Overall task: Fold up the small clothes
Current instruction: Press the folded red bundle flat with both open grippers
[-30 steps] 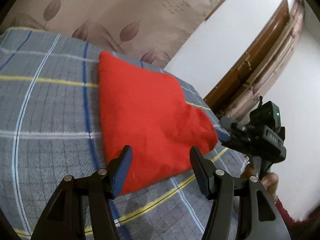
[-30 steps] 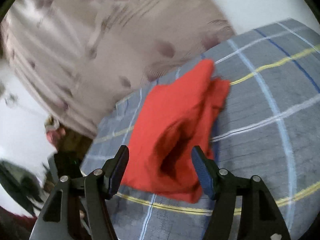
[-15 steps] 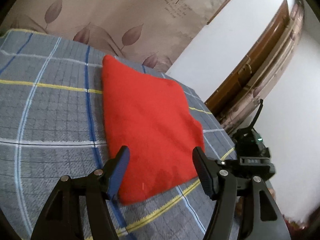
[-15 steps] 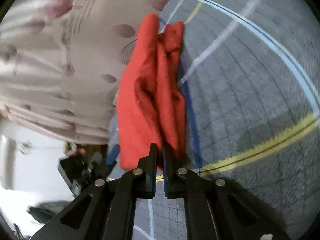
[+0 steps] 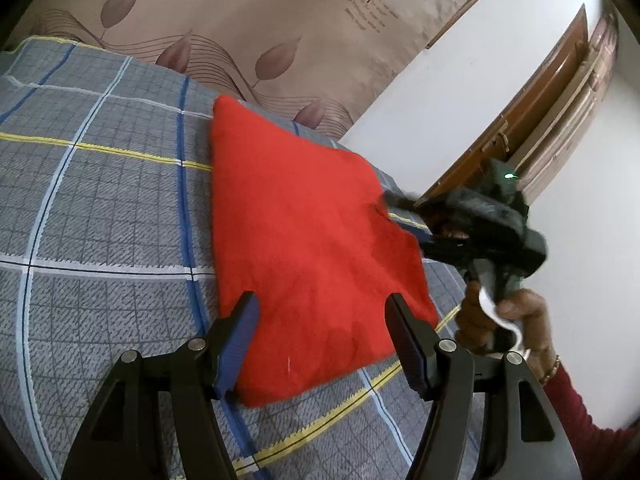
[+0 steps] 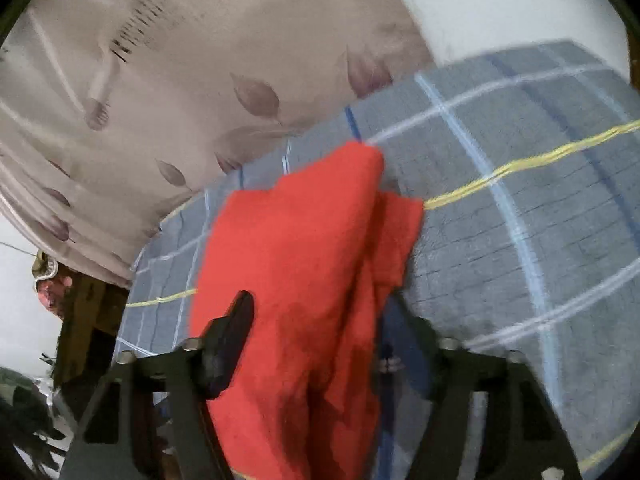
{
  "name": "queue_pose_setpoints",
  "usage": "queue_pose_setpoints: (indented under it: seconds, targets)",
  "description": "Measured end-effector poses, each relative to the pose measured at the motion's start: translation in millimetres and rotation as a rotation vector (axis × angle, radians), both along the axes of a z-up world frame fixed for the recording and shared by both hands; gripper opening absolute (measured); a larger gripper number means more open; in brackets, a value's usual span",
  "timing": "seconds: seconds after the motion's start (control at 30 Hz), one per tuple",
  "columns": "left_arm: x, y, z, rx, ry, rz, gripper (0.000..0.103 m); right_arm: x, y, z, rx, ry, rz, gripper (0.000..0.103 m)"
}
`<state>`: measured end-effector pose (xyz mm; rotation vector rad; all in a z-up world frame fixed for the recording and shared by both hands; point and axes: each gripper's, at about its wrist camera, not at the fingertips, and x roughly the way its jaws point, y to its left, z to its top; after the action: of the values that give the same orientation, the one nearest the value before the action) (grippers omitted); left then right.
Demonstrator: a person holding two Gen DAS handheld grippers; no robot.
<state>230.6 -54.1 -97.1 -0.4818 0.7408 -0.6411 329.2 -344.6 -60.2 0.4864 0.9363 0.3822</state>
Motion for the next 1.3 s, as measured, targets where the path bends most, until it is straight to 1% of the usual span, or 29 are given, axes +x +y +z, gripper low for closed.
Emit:
queue_pose_setpoints:
  seconds: [0.03, 0.07, 0.13, 0.23, 0.3, 0.33, 0.37, 0.43, 0.53, 0.57, 0.6, 0.63, 0.67, 0.73, 0.77, 0.8, 0.83, 0.87, 0.93, 1.03, 1.13, 1.3]
  targets:
    - [0.1, 1.3, -0.4, -0.006, 0.003, 0.003, 0.066, 1.2, 4.0, -8.6, -0.012, 0.025, 0.008, 0.008]
    - [0.6, 2.4, -0.6, -0.013, 0.005, 0.004, 0.066, -0.9, 4.9, -17.0, -0.035, 0.032, 0.000, 0.008]
    - [1.0, 4.4, -1.6, -0.026, 0.011, 0.006, 0.066, -7.5, -0.8, -23.5, -0.036, 0.005, -0.023, 0.006]
    - [1.2, 5.3, -2.2, -0.035, 0.017, 0.007, 0.066, -12.8, -22.8, -33.6, 0.006, 0.006, -0.061, 0.005]
    - [1.3, 5.6, -2.2, -0.037, 0.019, 0.008, 0.067, -11.0, -32.6, -40.3, 0.078, 0.032, -0.054, 0.006]
    - [1.2, 5.7, -2.3, -0.038, 0.020, 0.009, 0.067, -11.2, -35.2, -40.3, 0.111, 0.025, -0.044, 0.007]
    - [0.8, 5.8, -2.3, -0.038, 0.020, 0.009, 0.067, -12.6, -38.1, -38.1, 0.107, 0.018, -0.058, 0.009]
    - [0.6, 5.4, -2.1, -0.034, 0.019, 0.011, 0.067, -18.6, -37.2, -29.1, 0.068, -0.010, -0.082, 0.010]
    - [0.9, 4.5, -1.4, -0.030, 0.020, 0.011, 0.067, -36.9, -27.3, -9.2, 0.038, -0.066, -0.086, 0.013]
    - [0.7, 4.4, -1.1, -0.029, 0.020, 0.012, 0.067, -46.8, -19.5, 0.9, 0.005, -0.101, -0.081, 0.018]
    - [1.0, 3.9, -0.5, -0.026, 0.019, 0.013, 0.067, -53.5, -10.7, 8.7, -0.030, -0.130, -0.072, 0.027]
    - [0.9, 3.6, -0.2, -0.021, 0.019, 0.015, 0.067, -59.5, -0.8, 15.5, -0.072, -0.156, -0.056, 0.034]
    - [0.5, 3.0, 0.2, -0.012, 0.017, 0.020, 0.067, -63.6, 10.4, 19.9, -0.117, -0.168, -0.033, 0.042]
    - [-0.2, 1.5, 1.3, 0.013, 0.014, 0.031, 0.067, -64.8, 27.1, 15.9, -0.187, -0.150, 0.000, 0.042]
    - [-0.6, 0.4, 1.8, 0.030, 0.015, 0.042, 0.067, -64.8, 33.9, 8.1, -0.240, -0.140, 0.017, 0.037]
    - [-1.1, -0.6, 2.1, 0.051, 0.015, 0.056, 0.067, -64.5, 38.7, 1.3, -0.292, -0.126, 0.016, 0.026]
    - [-1.8, -1.3, 2.5, 0.064, 0.014, 0.064, 0.067, -62.4, 42.3, -5.8, -0.350, -0.106, 0.008, 0.022]
    - [-2.3, -1.3, 2.5, 0.074, 0.013, 0.072, 0.067, -62.8, 43.0, -15.6, -0.395, -0.087, 0.006, 0.021]
    - [-3.1, -0.9, 2.2, 0.099, 0.015, 0.102, 0.068, -68.4, 38.3, -23.8, -0.393, -0.094, -0.006, 0.021]
    - [-3.6, -1.2, 1.7, 0.126, 0.018, 0.122, 0.068, -74.0, 32.1, -24.7, -0.392, -0.090, -0.023, 0.023]
    - [-5.8, -2.6, 2.9, 0.158, 0.010, 0.142, 0.068, -77.6, 25.5, -26.3, -0.364, -0.083, -0.037, 0.027]
    - [-7.2, -3.7, 4.0, 0.191, 0.006, 0.163, 0.068, -75.9, 21.9, -27.1, -0.333, -0.081, -0.038, 0.029]
